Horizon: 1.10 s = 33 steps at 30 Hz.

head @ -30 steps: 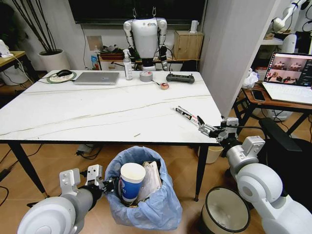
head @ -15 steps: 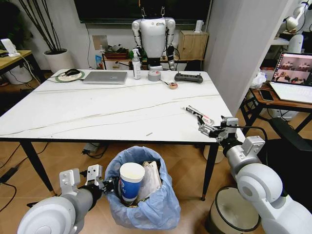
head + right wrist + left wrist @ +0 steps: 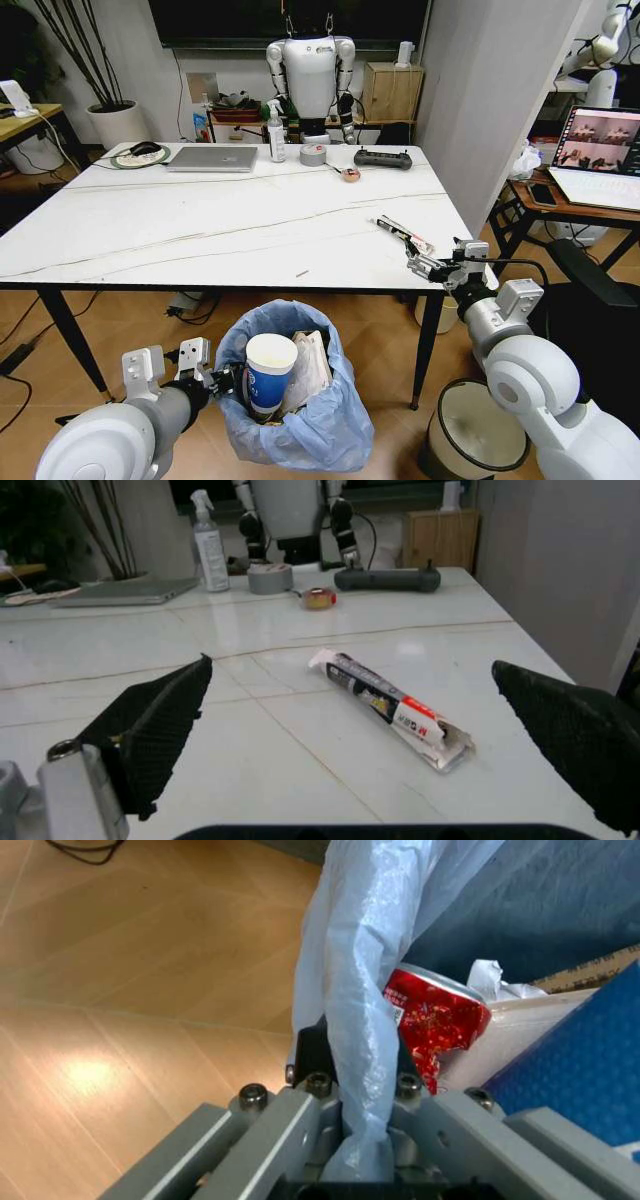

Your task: Pick up the trash bin and place the trash from the table into it.

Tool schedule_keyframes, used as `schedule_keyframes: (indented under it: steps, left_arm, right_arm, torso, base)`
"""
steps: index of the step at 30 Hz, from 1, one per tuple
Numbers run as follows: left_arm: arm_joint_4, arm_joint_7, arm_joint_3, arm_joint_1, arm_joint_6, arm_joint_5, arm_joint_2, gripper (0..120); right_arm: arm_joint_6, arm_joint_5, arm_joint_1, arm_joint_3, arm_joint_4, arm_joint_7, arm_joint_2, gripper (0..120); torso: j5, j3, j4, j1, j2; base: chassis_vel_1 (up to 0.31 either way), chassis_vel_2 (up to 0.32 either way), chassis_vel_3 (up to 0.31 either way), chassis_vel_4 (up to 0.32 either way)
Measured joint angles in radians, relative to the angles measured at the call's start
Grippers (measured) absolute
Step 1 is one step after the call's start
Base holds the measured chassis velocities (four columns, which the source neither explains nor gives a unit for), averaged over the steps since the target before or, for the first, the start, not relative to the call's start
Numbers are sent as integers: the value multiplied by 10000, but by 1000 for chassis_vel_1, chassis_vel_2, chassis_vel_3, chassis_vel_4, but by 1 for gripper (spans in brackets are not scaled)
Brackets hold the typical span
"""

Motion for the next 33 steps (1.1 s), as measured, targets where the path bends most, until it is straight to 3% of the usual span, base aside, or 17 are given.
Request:
schedule_keyframes:
  steps: [33]
  left_arm:
    - [0, 0, 0, -1, 0, 0, 0, 0]
  right_arm:
    - [-15, 51, 68, 0, -46, 18, -18, 100]
  torso:
    - [0, 0, 1, 0, 0]
  base:
    - [4, 5, -5, -4]
